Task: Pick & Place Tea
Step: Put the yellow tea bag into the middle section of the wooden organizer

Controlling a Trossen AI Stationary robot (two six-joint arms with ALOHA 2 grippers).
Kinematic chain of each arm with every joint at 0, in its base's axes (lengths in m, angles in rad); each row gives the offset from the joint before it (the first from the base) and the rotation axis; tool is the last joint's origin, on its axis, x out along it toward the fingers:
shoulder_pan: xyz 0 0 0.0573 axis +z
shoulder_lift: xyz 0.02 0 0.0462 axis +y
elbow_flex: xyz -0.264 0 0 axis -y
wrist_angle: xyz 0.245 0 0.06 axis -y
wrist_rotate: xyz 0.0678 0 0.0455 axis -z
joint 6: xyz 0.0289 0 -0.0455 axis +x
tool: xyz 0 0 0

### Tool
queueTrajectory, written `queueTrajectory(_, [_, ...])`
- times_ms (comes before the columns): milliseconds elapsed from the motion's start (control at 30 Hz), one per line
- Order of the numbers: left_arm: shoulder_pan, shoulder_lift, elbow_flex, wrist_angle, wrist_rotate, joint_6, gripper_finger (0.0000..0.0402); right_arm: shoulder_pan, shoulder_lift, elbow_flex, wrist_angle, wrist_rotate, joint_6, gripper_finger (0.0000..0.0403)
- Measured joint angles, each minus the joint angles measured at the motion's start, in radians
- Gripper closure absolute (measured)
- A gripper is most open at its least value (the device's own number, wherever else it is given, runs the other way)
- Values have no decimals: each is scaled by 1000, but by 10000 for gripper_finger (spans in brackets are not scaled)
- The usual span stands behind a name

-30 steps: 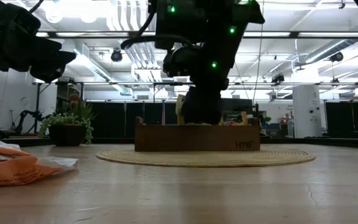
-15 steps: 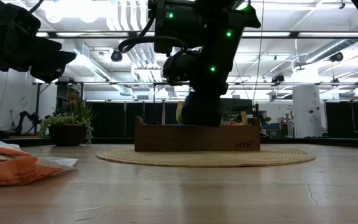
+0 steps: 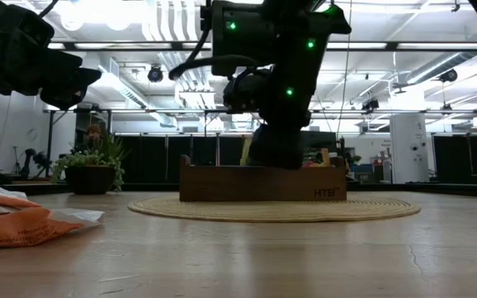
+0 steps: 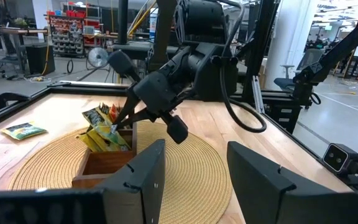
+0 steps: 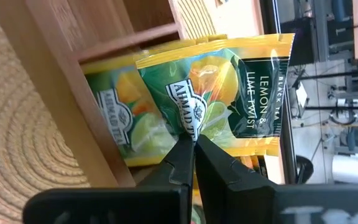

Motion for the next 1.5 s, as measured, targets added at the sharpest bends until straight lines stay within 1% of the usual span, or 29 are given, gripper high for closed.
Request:
queueTrajectory(200, [0, 0, 0, 0, 0, 0, 235, -1, 0, 0, -25, 0, 31, 393])
queueTrajectory(300, [0, 0, 0, 0, 0, 0, 235, 0, 0, 0, -24, 0, 28, 382])
queueTrajectory(700, [0, 0, 0, 0, 0, 0, 235, 0, 0, 0, -22, 7, 10, 274])
queueTrajectory(933, [0, 0, 0, 0, 0, 0, 235, 2, -1, 22, -22, 8, -2, 234])
queueTrajectory(1133, [0, 0, 0, 0, 0, 0, 235, 10, -2, 49, -23, 2, -4, 216])
queueTrajectory(1233, [0, 0, 0, 0, 0, 0, 235, 16, -3, 56, -35, 0, 0, 214])
queueTrajectory(1367, [0, 0, 0, 0, 0, 0, 235, 20, -6, 74, -44, 0, 46, 213])
queueTrajectory(1433, [0, 0, 0, 0, 0, 0, 235, 20, -10, 82, -43, 12, 58, 214])
queueTrajectory(1500, [0, 0, 0, 0, 0, 0, 235, 20, -15, 84, -43, 51, 85, 216])
